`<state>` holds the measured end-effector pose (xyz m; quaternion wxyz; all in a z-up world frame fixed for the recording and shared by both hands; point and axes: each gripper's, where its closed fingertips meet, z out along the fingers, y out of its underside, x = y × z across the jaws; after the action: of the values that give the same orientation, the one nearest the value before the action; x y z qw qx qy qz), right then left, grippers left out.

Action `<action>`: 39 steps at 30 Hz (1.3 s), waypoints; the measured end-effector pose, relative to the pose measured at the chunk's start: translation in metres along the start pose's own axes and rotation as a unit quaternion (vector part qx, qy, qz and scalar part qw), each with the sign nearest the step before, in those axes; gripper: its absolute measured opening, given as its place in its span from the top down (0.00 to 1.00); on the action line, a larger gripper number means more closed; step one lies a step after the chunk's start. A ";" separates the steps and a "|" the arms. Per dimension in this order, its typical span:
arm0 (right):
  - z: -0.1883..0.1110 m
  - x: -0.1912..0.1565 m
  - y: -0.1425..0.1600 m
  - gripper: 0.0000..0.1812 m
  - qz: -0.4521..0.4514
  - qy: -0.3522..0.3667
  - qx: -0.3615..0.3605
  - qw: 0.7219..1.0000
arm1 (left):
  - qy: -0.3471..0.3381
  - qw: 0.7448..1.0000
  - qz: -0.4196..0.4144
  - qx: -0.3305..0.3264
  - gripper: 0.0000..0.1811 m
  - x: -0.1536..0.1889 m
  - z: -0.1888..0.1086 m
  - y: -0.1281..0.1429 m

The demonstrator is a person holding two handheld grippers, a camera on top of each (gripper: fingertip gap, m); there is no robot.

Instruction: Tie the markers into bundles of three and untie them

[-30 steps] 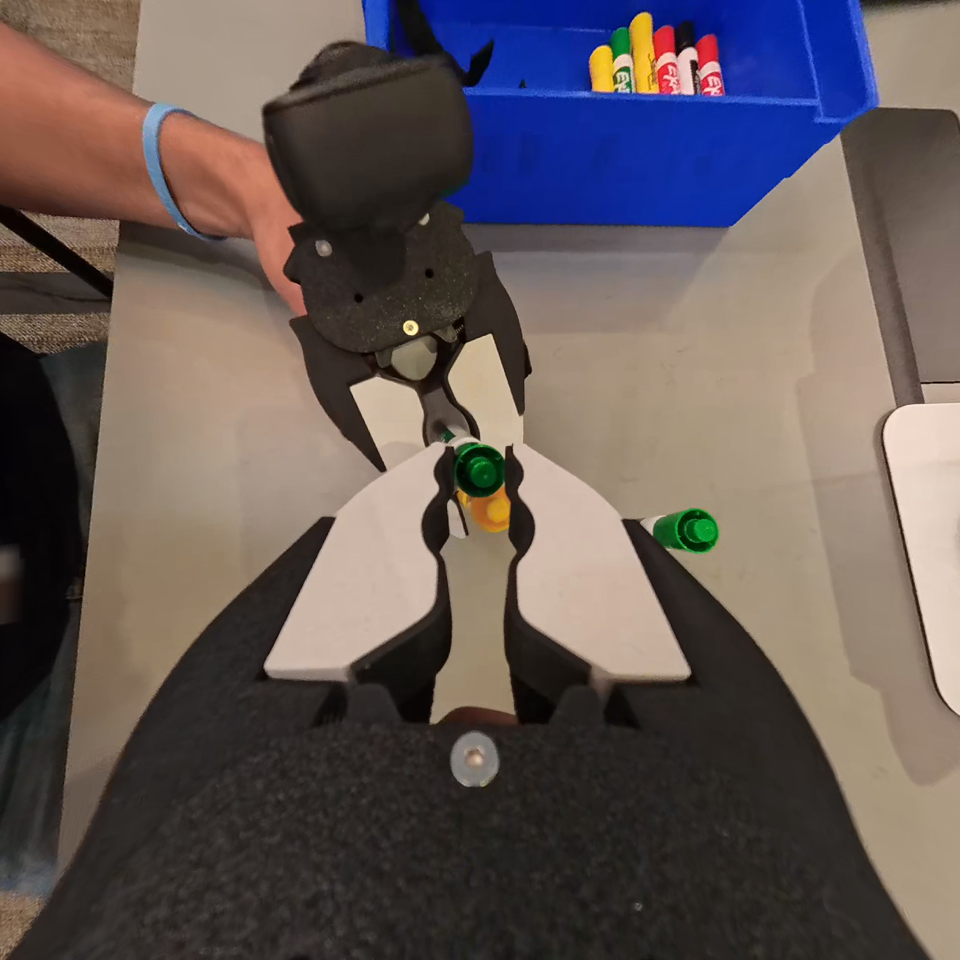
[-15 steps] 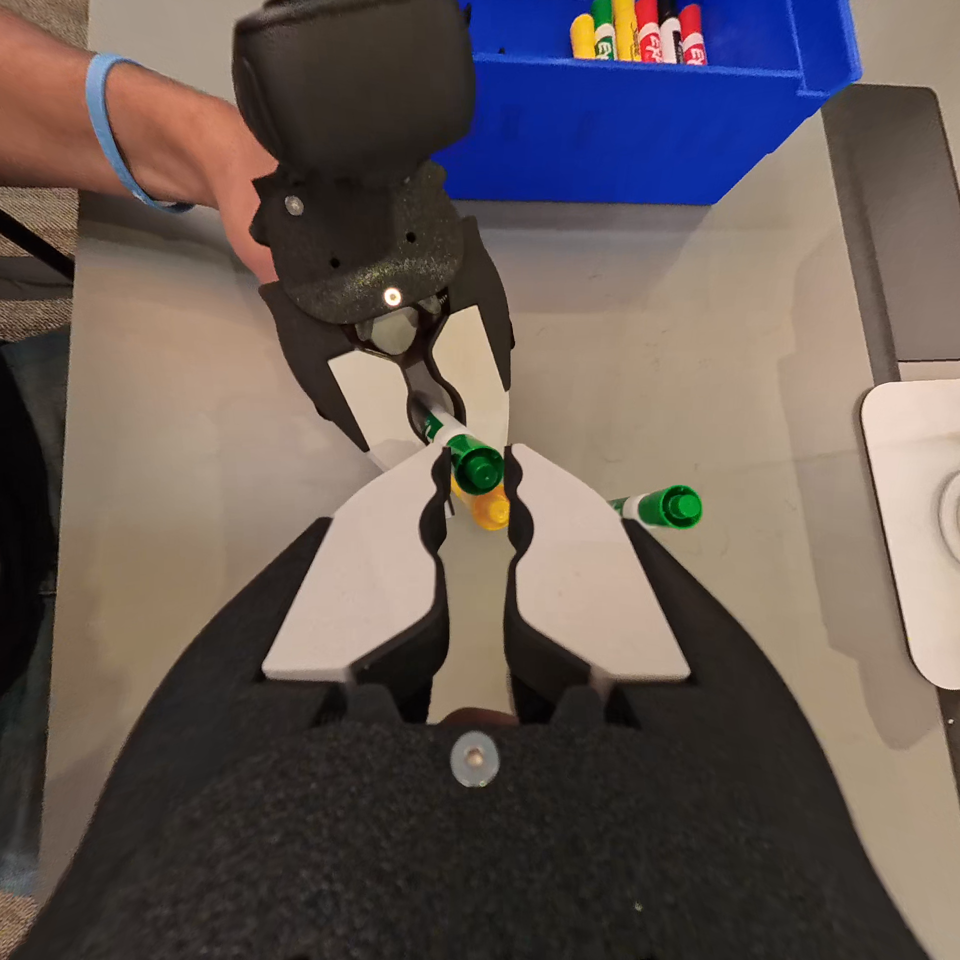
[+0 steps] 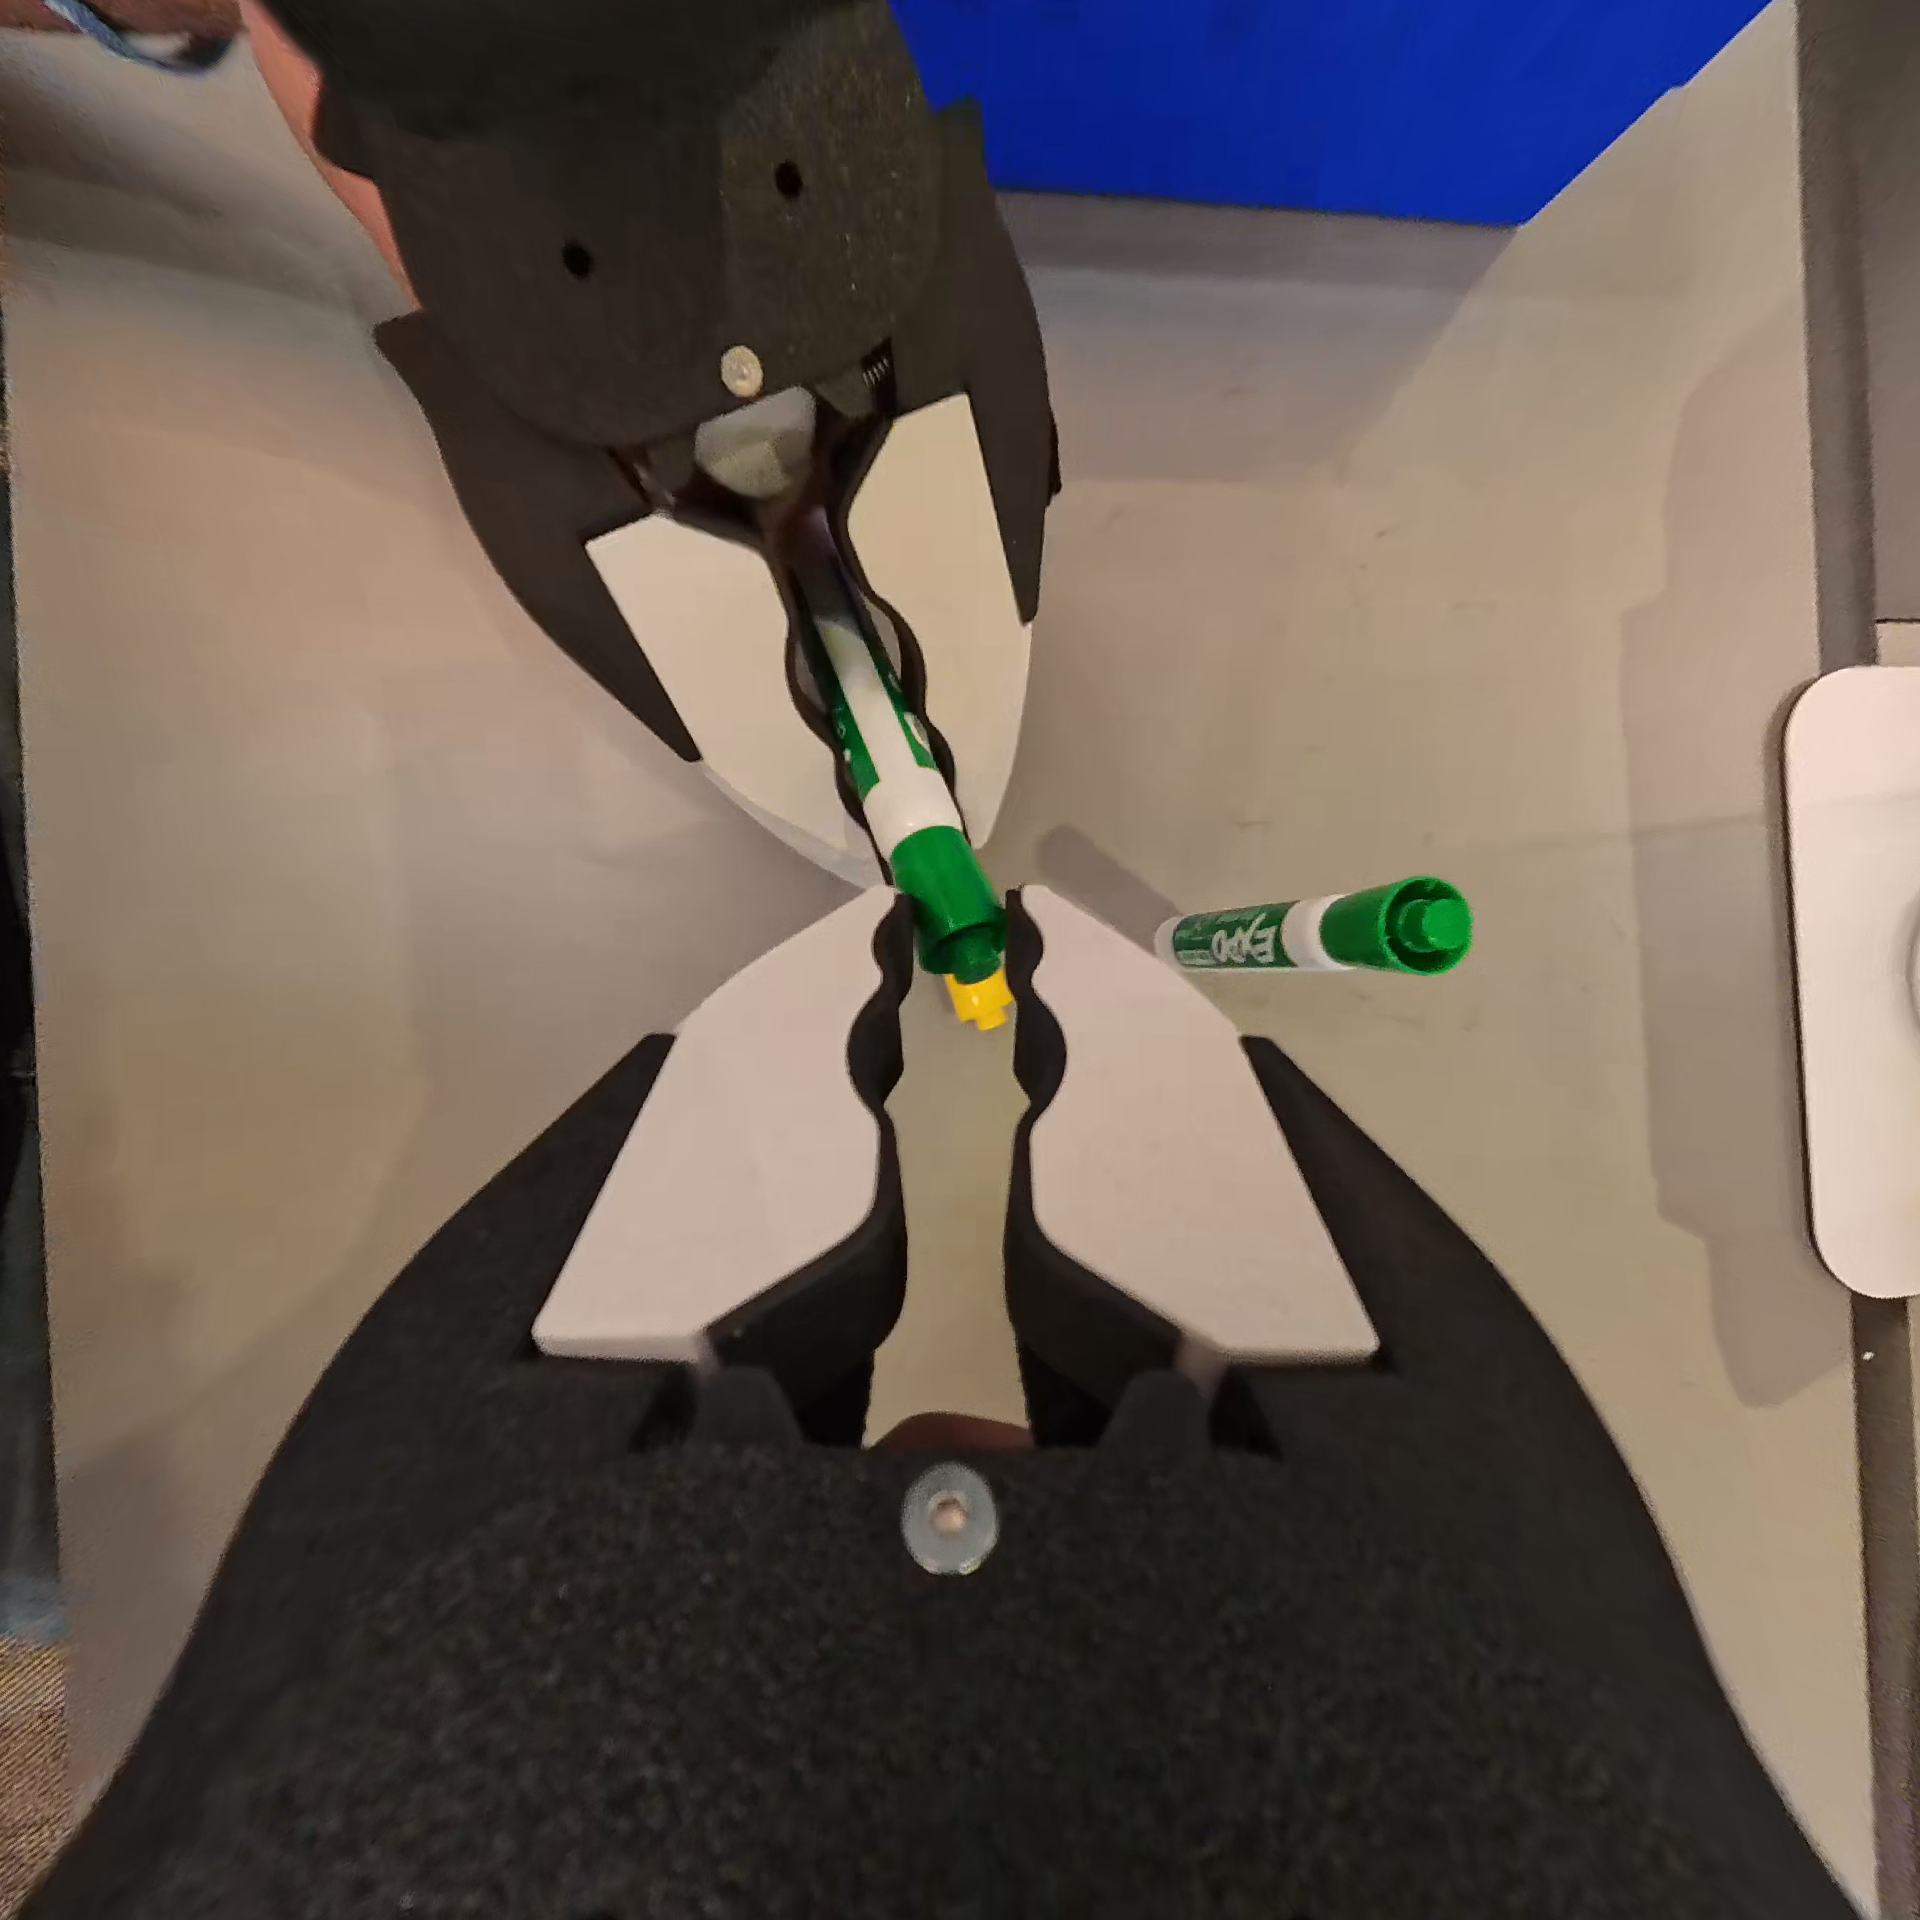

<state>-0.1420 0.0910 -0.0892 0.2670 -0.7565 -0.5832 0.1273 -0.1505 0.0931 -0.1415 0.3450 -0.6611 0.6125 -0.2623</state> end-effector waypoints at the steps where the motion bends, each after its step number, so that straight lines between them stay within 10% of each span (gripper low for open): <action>1: 0.003 -0.001 0.003 0.91 0.002 -0.001 -0.006 1.000 | -0.005 1.000 0.010 -0.019 0.90 0.000 0.001 0.004; 21: 0.036 -0.008 0.030 1.00 0.113 -0.048 0.112 0.986 | -0.004 0.997 0.015 -0.081 0.86 0.008 0.005 0.036; 31: 0.006 -0.034 0.067 0.78 0.186 0.099 0.176 0.962 | -0.021 0.998 0.012 -0.064 0.73 0.020 -0.016 0.036; 39: -0.011 -0.077 0.082 0.79 0.205 0.150 0.235 0.938 | -0.045 0.983 0.074 -0.160 0.59 0.009 0.002 0.048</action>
<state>-0.0921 0.0004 -0.1342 0.4898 -0.7854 -0.3225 0.1981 -0.1780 0.0836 -0.1810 0.2808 -0.6720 0.6772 -0.1048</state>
